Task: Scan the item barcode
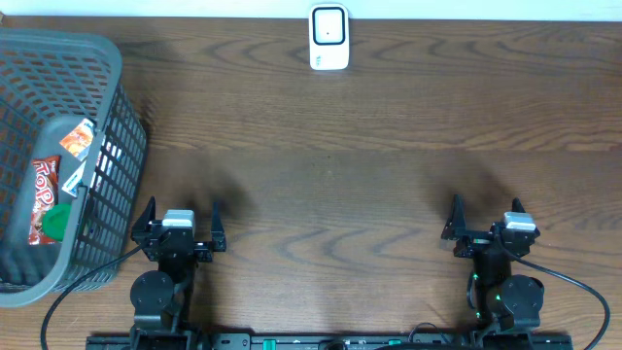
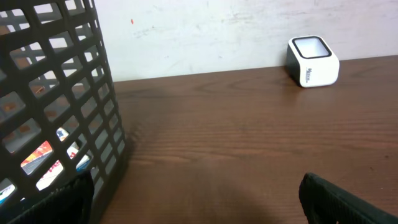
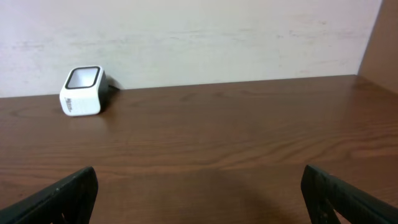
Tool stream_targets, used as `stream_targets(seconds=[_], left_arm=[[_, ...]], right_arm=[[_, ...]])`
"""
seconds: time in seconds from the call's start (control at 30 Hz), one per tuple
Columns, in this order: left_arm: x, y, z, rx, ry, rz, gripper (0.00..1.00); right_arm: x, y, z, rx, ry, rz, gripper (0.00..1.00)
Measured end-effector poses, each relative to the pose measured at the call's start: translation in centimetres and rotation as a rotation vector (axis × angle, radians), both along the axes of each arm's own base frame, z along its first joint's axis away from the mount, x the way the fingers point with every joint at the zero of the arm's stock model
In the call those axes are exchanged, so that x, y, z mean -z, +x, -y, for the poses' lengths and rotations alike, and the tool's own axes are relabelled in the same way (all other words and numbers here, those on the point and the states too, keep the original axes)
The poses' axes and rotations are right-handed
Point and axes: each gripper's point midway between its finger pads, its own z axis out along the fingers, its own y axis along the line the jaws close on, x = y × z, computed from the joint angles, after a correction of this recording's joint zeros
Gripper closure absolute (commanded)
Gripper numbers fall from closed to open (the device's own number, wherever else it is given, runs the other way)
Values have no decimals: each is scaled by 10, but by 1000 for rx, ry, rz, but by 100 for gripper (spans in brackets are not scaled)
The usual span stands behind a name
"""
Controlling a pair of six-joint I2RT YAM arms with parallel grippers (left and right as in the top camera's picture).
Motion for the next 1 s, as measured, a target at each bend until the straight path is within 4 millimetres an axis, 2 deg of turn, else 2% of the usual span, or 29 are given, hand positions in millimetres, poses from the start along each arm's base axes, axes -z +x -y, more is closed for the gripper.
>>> stream_targets(seconds=[0.87, 1.0], left_arm=[[-3, 1, -4, -17, 39, 22, 1], [-1, 1, 11, 69, 15, 21, 1]], right_arm=[[0, 0, 0, 0, 0, 0, 1], [0, 0, 0, 0, 0, 0, 1]])
